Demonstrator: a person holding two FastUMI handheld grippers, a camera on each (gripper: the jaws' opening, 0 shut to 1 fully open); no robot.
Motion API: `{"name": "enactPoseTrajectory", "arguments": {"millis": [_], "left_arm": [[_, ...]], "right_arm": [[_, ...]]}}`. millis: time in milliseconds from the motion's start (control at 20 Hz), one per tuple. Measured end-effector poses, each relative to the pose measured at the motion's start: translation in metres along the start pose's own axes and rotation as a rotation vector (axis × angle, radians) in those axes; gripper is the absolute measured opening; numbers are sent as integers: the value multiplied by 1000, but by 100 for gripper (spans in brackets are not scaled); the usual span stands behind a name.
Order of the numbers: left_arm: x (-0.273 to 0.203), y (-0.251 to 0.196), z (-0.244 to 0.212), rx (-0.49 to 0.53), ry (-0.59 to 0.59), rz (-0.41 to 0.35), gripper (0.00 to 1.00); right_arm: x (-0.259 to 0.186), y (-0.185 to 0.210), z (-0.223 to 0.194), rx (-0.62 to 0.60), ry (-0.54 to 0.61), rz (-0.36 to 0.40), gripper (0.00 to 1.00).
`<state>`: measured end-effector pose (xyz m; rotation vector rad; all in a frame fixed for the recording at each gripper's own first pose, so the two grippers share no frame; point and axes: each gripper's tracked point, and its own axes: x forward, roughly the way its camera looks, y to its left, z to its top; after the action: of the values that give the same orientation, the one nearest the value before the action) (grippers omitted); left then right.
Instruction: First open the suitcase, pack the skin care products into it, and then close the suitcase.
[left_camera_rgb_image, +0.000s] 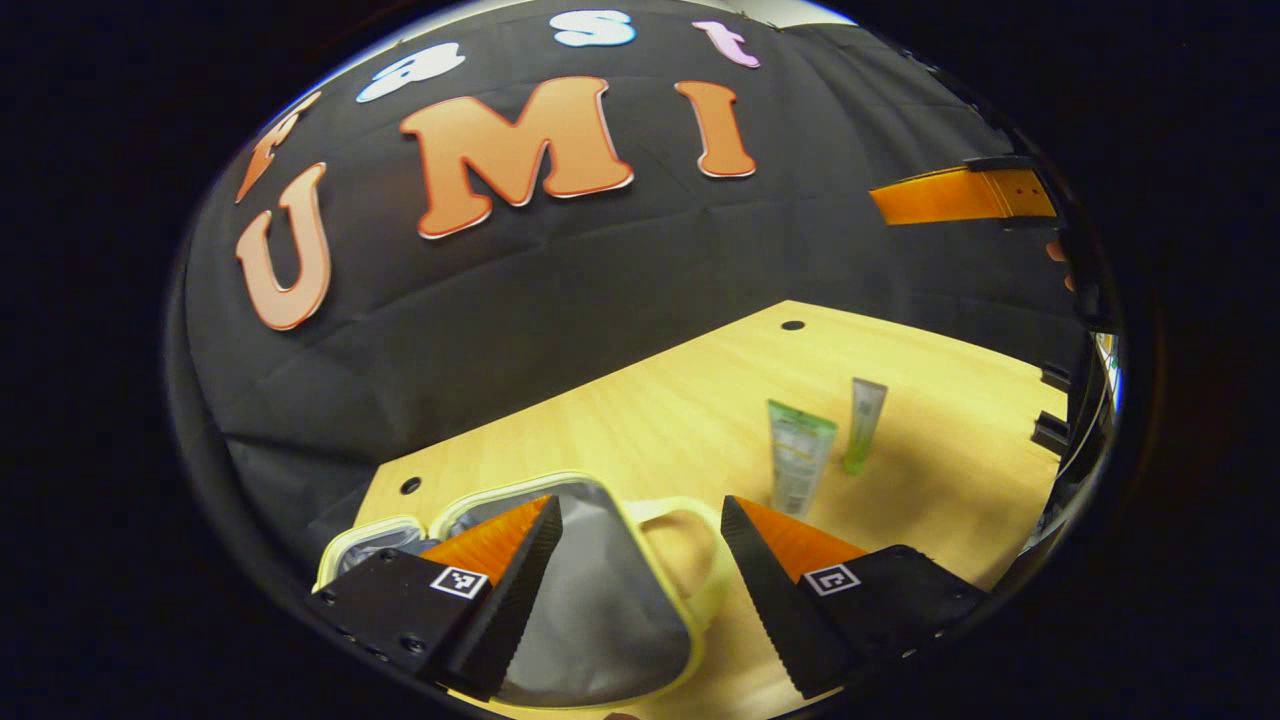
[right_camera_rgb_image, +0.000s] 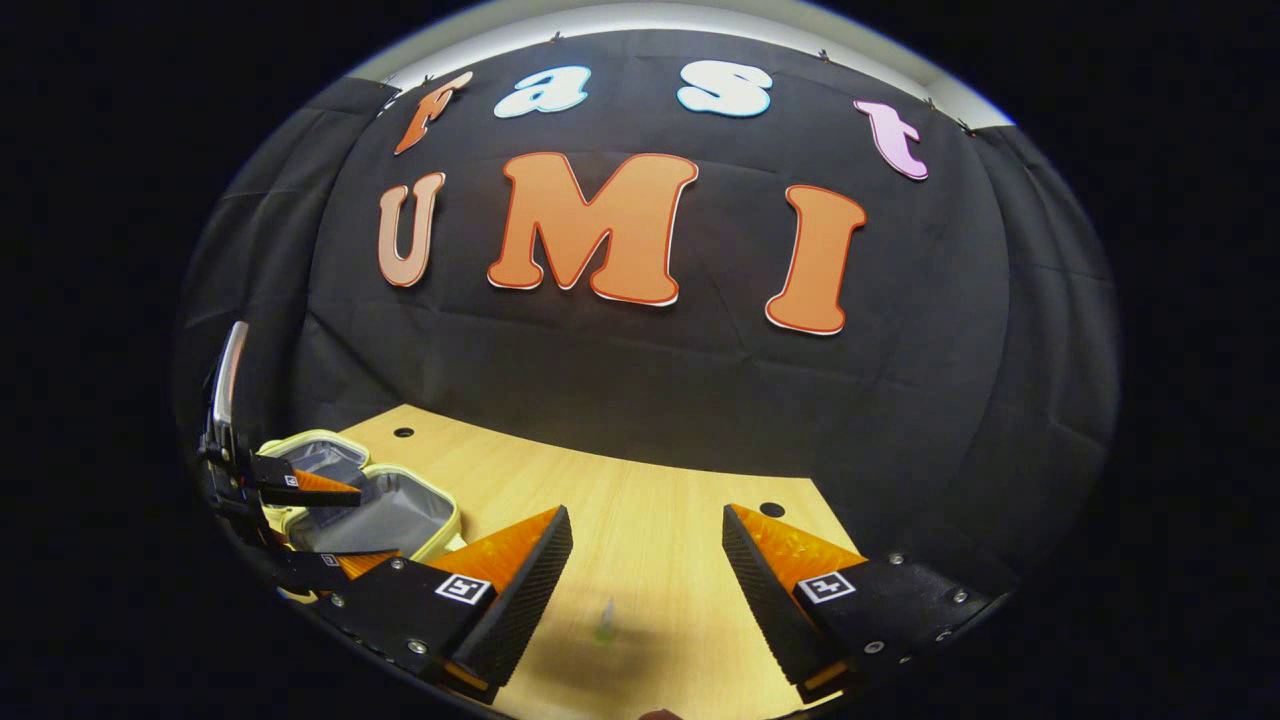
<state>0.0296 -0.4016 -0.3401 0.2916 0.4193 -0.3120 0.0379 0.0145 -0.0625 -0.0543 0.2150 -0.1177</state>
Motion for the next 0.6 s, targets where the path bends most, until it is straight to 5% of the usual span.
{"name": "enactPoseTrajectory", "arguments": {"millis": [500, 600], "left_arm": [[63, -106, -15, -83, 57, -88, 98], [75, -116, -25, -114, 76, -77, 87]], "right_arm": [[-10, -42, -27, 16, 50, 42, 96], [-9, -47, -33, -5, 65, 58, 96]]}}
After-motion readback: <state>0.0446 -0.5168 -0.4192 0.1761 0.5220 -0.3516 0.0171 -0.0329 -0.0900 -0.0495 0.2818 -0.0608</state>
